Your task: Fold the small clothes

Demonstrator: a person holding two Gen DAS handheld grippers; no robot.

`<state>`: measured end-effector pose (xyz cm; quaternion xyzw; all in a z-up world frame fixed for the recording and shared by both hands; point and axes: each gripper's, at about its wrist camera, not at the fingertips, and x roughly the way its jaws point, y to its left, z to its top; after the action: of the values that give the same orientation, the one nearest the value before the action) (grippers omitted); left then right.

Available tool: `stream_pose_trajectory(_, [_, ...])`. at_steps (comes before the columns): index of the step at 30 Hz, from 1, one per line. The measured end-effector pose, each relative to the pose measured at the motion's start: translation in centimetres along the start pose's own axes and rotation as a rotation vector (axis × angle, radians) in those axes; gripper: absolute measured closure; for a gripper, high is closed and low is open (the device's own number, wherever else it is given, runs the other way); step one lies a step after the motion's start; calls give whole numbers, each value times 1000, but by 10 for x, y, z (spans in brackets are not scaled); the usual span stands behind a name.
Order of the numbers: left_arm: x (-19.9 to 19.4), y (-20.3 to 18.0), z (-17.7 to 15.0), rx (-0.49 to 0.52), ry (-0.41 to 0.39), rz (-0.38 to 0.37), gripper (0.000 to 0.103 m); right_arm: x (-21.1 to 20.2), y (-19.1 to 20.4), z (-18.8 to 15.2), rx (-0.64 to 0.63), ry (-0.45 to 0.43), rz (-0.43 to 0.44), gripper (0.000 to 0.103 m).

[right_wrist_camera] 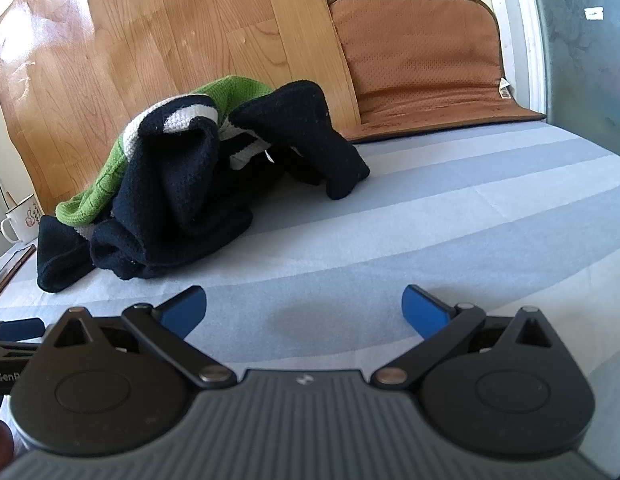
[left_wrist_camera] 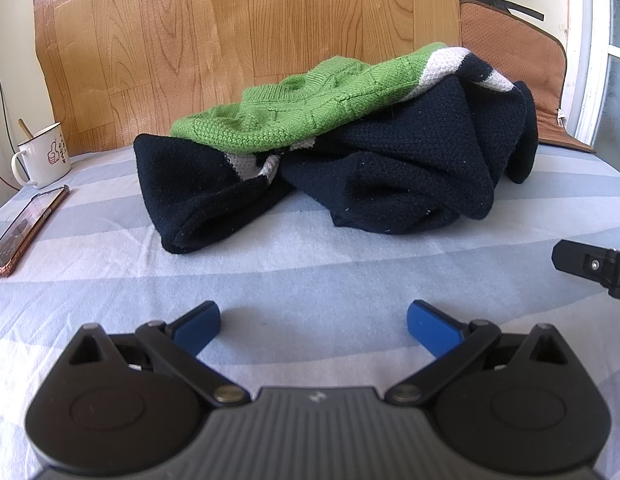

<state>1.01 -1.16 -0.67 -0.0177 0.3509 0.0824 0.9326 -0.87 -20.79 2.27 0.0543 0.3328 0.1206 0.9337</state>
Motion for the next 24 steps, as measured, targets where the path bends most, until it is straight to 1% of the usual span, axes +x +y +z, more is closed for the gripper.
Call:
stream_pose_trajectory(7, [-1, 2, 0, -4, 3, 3, 0, -3, 7, -2, -24, -11, -14, 0])
stream_pose_trajectory(17, [-4, 8, -1, -27, 2, 6, 0, -4, 14, -4, -15, 5, -7, 0])
stream_pose_trajectory(24, [-5, 13, -1, -53, 1, 13, 0, 5, 29, 0, -28, 27, 22, 0])
